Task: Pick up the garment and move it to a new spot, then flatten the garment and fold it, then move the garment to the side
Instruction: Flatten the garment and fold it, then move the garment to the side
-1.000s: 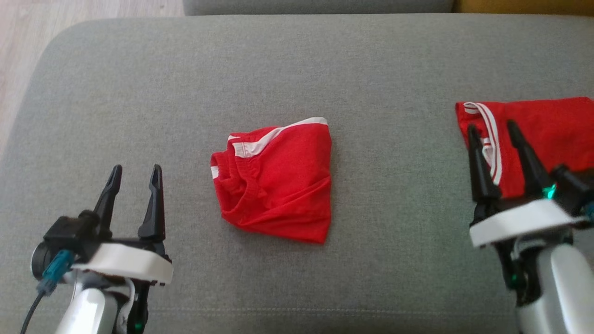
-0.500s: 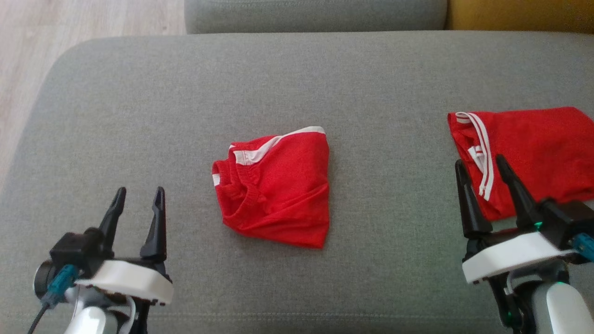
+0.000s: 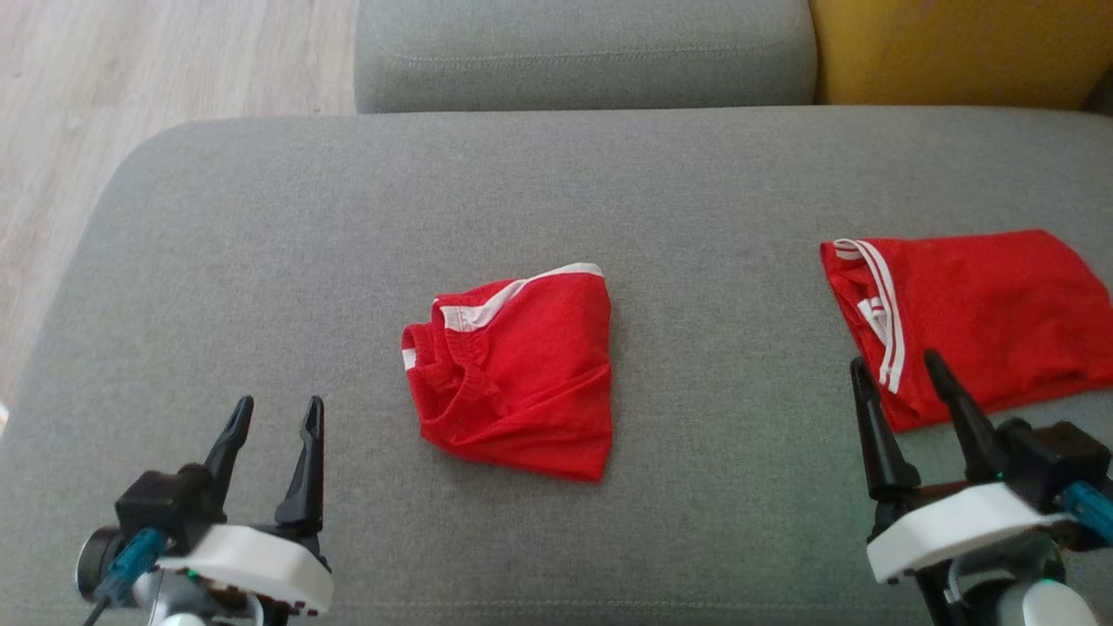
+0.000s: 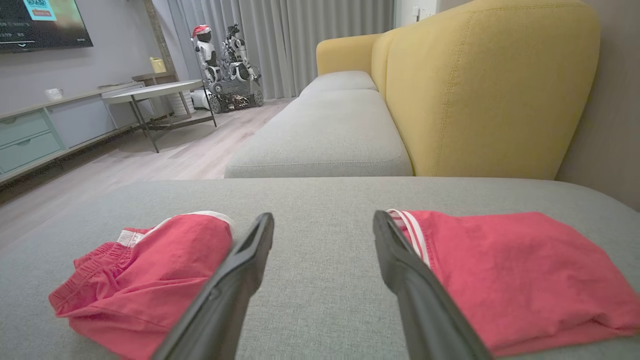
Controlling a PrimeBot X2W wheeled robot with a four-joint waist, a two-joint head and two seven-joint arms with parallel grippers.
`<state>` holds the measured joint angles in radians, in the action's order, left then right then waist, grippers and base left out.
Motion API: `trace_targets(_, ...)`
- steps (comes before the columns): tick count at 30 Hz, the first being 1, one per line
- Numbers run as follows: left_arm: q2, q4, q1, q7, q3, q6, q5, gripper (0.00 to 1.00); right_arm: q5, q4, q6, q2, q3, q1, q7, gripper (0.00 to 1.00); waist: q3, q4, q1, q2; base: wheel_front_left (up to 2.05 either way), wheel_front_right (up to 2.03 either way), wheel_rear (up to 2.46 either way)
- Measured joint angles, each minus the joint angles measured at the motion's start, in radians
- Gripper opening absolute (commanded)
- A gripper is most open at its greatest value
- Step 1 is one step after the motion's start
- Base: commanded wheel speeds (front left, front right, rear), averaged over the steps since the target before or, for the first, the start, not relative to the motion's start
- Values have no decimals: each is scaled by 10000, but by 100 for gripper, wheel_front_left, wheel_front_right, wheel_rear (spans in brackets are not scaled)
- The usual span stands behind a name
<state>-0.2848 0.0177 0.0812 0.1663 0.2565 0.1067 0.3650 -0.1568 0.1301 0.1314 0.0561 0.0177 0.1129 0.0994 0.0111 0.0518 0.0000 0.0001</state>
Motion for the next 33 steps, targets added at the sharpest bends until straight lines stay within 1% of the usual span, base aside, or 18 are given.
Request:
trace_targets(15, -127, -502, 182, -339, 113, 341, -12, 100, 0, 128, 0, -81, -102, 231, 125, 100, -141, -19, 0, 0, 0, 0, 0)
trace_targets(33, -217, -677, 186, -328, 184, 428, -10, 100, 0, 123, 0, -98, -113, 228, 201, 100, 13, 18, 0, 0, 0, 0, 0)
